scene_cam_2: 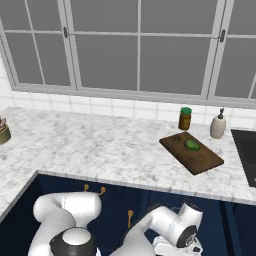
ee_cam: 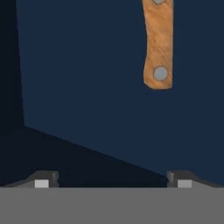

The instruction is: Place the appropriate cutting tool for cutting the avocado skin on the cutting board.

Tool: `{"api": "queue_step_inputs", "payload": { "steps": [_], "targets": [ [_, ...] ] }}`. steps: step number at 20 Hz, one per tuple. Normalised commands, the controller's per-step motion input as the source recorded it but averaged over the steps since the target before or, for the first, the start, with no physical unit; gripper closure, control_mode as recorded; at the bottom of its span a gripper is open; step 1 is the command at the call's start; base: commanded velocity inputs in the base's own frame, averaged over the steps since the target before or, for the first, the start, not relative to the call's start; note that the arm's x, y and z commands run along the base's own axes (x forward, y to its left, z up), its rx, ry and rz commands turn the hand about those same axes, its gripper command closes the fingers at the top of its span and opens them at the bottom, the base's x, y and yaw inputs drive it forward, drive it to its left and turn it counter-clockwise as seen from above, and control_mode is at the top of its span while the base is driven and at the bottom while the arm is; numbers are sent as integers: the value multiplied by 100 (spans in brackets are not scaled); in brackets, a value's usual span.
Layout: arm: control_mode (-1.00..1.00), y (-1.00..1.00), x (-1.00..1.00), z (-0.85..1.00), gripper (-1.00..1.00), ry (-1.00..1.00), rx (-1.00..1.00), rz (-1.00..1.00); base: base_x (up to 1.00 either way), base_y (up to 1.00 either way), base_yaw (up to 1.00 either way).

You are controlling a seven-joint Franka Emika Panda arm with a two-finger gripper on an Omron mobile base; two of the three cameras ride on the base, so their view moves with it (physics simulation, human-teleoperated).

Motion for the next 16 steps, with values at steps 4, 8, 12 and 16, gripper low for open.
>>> {"api": "queue_step_inputs", "payload": {
  "steps": [4, 8, 12, 16],
  "targets": [
    [-100, -7, 19, 20, -100, -8, 1, 9, 0, 0, 0],
    [-100, -2, 74, 2, -100, -12, 1, 3, 0, 0, 0],
    [-100, -2, 51, 0, -100, -14, 0, 0, 0, 0, 0],
    [-100, -10, 41, -12, -100, -1, 0, 0, 0, 0, 0]
  ]
}}
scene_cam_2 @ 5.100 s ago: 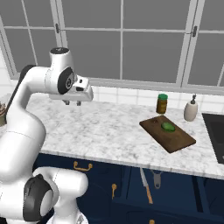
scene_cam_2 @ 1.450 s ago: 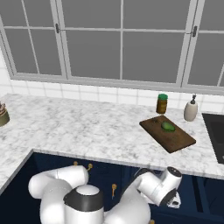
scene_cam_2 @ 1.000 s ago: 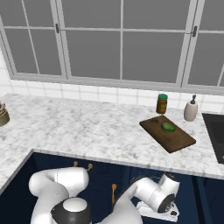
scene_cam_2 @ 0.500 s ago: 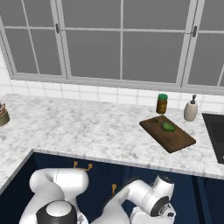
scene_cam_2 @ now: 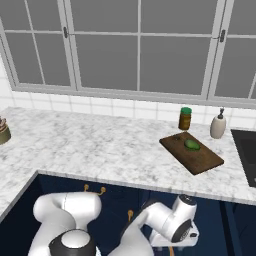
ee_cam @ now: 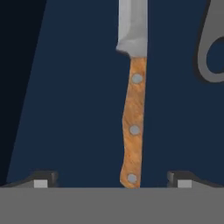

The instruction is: Place the appropriate cutting tool for cutting the avocado skin on the cutting board.

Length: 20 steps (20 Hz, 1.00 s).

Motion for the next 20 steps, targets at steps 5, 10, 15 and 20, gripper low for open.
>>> {"api": "queue_step_inputs", "payload": {
  "steps": [5, 10, 15, 20],
  "targets": [
    [-100, 0, 36, -38, -100, 0, 0, 0, 0, 0, 0],
    [-100, 0, 28, -59, -100, 1, -1, 0, 0, 0, 0],
    [-100, 23, -2, -93, 100, 0, -7, 0, 0, 0, 0],
    [-100, 35, -37, -66, 100, -5, 0, 0, 0, 0, 0]
  ]
}}
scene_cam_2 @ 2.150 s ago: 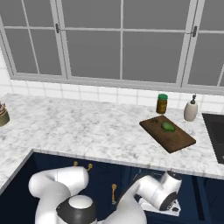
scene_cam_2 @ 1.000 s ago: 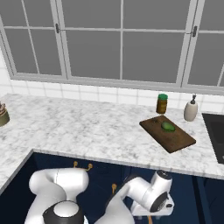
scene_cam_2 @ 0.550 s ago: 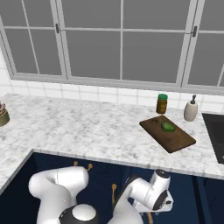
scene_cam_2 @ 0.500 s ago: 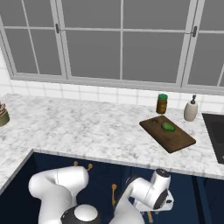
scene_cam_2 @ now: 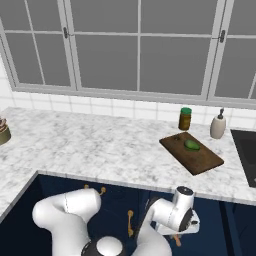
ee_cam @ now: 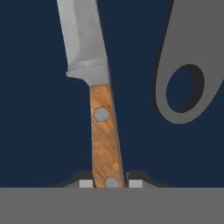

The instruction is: Place the appropriate cutting tool for cutting the avocado skin on the cutting board.

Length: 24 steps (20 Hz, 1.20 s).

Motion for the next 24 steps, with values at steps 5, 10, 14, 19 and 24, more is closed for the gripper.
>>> {"api": "queue_step_inputs", "payload": {
  "steps": [5, 10, 14, 19, 24],
  "targets": [
    [-100, 11, -57, 6, 100, -4, 2, 0, 0, 0, 0],
    [-100, -18, -59, 90, 100, -5, 2, 6, 0, 0, 0],
    [-100, -11, -85, 86, 100, -3, 1, 21, 0, 0, 0],
    [-100, 0, -58, 83, 100, 0, 2, 39, 0, 0, 0],
    [-100, 0, -67, 100, 100, 0, 1, 36, 0, 0, 0]
  ]
}}
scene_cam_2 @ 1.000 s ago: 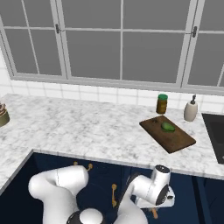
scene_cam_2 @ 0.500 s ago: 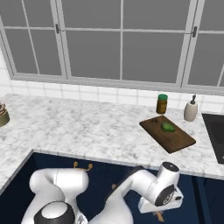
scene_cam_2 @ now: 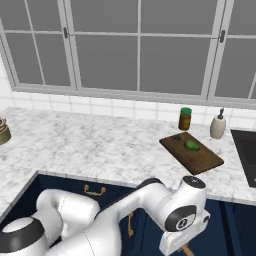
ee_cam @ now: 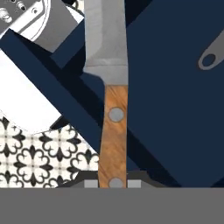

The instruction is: Place the appropriate cutting tool for cutting the avocado skin on the cutting board.

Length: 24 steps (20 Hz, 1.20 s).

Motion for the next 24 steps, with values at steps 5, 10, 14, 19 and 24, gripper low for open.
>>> {"api": "queue_step_inputs", "payload": {
  "steps": [5, 10, 14, 19, 24],
  "targets": [
    [-100, -16, -13, 100, 100, -1, 8, 29, 0, 0, 0],
    [-100, -63, 29, 100, 100, -7, 11, 10, 0, 0, 0],
    [-100, -58, 68, 100, 100, -9, 9, 2, 0, 0, 0],
    [-100, -43, 100, 47, 100, 0, 8, 0, 0, 0, 0],
    [-100, -8, 100, -1, 100, 0, 1, 2, 0, 0, 0]
  ]
}}
